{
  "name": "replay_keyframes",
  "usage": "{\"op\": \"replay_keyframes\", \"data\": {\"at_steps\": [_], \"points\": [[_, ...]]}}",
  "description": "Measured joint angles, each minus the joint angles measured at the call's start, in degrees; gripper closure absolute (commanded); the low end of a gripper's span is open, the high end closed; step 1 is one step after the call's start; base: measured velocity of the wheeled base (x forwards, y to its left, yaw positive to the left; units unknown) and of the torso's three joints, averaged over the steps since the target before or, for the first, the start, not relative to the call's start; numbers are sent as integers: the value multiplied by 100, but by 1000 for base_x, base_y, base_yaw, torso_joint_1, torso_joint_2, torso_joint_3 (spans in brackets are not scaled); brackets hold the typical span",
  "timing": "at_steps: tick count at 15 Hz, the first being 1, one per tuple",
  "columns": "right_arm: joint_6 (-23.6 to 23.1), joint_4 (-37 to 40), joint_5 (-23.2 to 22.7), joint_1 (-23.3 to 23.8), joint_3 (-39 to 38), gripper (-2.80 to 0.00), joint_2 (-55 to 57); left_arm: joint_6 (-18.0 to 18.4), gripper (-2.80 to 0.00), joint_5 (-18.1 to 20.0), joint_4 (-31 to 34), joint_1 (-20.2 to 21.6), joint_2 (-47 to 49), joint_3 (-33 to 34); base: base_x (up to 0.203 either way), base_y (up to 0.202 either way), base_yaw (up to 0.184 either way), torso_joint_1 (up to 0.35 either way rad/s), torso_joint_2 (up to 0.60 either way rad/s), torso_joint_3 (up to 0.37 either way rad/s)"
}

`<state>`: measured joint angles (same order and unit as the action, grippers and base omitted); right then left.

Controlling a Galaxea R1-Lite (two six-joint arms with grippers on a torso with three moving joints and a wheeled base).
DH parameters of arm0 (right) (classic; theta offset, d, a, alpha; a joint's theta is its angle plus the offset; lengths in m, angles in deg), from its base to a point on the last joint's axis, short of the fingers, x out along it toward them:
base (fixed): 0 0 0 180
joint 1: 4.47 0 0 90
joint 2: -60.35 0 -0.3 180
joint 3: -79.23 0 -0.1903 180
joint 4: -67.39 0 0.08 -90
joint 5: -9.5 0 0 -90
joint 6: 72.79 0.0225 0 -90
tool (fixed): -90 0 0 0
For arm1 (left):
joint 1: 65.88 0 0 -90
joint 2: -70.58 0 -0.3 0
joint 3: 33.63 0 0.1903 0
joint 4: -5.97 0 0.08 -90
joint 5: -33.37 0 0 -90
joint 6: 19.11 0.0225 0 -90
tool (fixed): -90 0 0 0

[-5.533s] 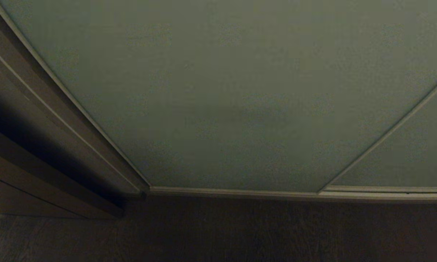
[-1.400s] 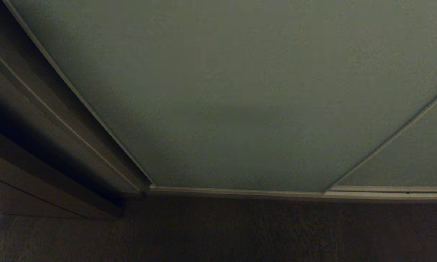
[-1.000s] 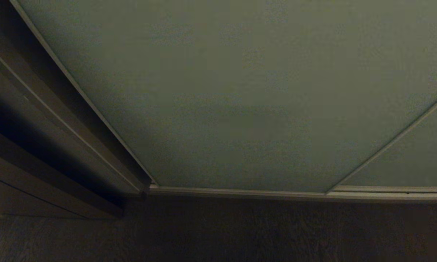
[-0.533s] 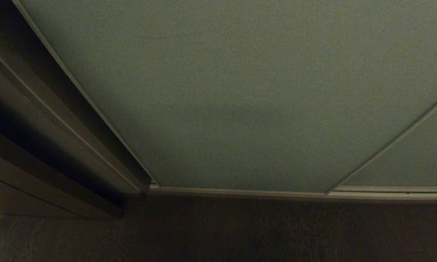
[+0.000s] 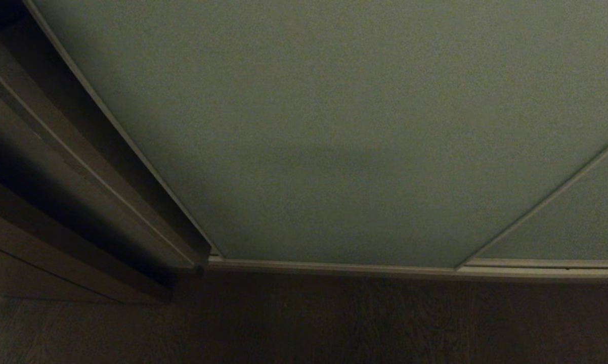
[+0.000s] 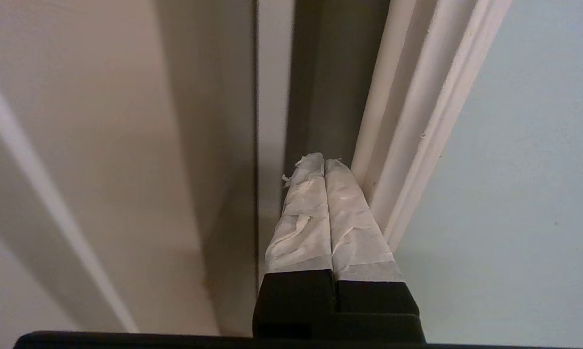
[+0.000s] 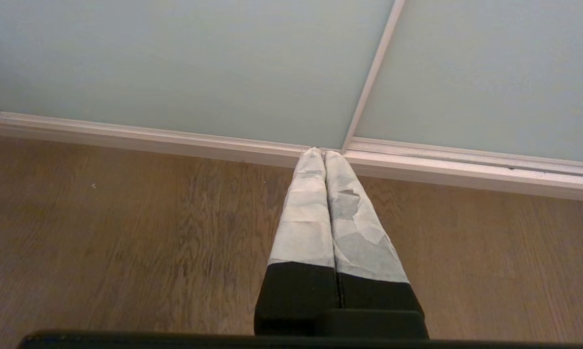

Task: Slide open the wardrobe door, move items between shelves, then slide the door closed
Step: Open the door

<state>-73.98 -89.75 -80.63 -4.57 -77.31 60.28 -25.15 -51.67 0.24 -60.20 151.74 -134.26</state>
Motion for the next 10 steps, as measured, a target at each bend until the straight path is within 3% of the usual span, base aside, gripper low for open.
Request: {"op": "replay_keyframes", "data": {"at_steps": [5,10], "points": [[0,0,0,0,0,0,0,131,0,22,130,-570,-75,4,0,0,0,0,0,0],[0,0,-2,-1,0,0,0,287,0,-5,261,-1423,-53,41,0,0,0,0,0,0]]}}
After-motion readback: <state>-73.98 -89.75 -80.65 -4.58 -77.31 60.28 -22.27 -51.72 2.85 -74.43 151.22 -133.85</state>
